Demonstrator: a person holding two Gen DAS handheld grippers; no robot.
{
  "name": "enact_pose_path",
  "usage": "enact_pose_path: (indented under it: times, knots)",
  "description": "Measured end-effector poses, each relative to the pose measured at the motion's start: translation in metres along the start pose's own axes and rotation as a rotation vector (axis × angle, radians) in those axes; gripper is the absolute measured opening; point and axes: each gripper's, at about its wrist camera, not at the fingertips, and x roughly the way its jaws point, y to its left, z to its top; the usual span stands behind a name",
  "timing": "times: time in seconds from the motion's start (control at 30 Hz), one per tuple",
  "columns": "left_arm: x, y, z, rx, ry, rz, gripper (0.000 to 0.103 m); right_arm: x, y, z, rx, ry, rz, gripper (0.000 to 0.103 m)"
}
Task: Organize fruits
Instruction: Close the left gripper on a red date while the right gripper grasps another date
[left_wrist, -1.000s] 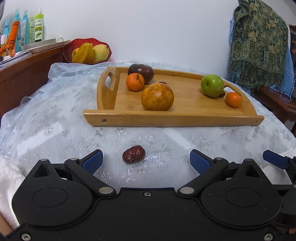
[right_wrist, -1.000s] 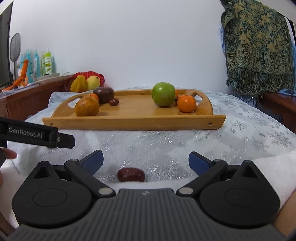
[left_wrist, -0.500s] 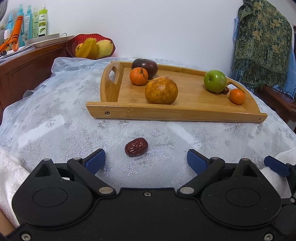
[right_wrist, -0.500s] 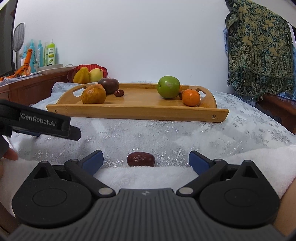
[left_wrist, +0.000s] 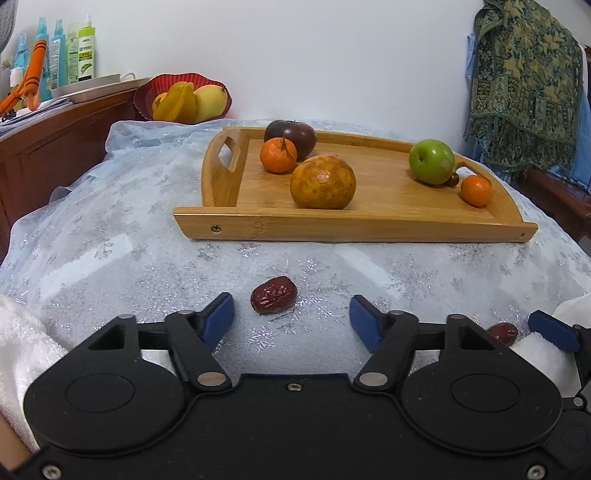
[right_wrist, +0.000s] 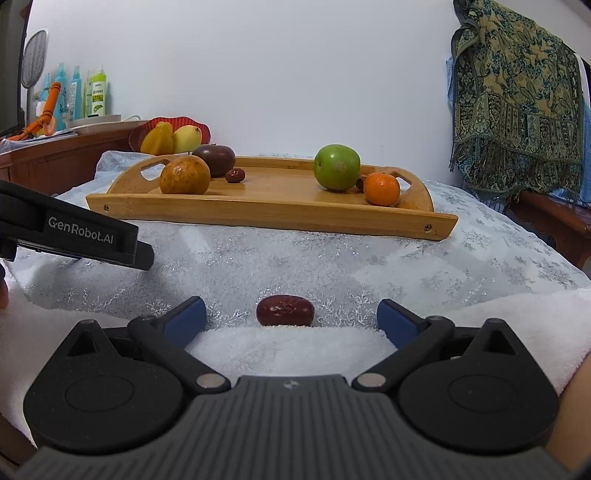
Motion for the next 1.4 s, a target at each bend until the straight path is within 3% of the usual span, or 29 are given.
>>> enact_pose_path:
  times: [0.33, 0.53, 0.83, 1.1, 1.4]
  knots:
    - [-0.002, -0.006, 0.0, 0.027, -0.016, 0.0, 0.026, -0.001, -0.002, 0.001, -0.005, 0.012, 0.013, 0.103]
    - [-0.003, -0.009, -0.001, 0.045, -0.02, -0.003, 0.026, -0.004, -0.007, 0.004, 0.022, 0.019, 0.024, 0.1]
    - [-0.003, -0.008, -0.001, 0.042, -0.019, -0.006, 0.026, -0.015, -0.007, 0.003, 0.044, 0.001, 0.042, 0.077]
    - [-0.002, -0.009, 0.0, 0.037, -0.018, -0.004, 0.026, -0.019, -0.005, 0.005, 0.055, -0.003, 0.065, 0.046]
    - [-0.003, -0.009, -0.001, 0.038, -0.019, -0.005, 0.026, -0.018, -0.002, 0.005, 0.046, -0.008, 0.075, 0.035]
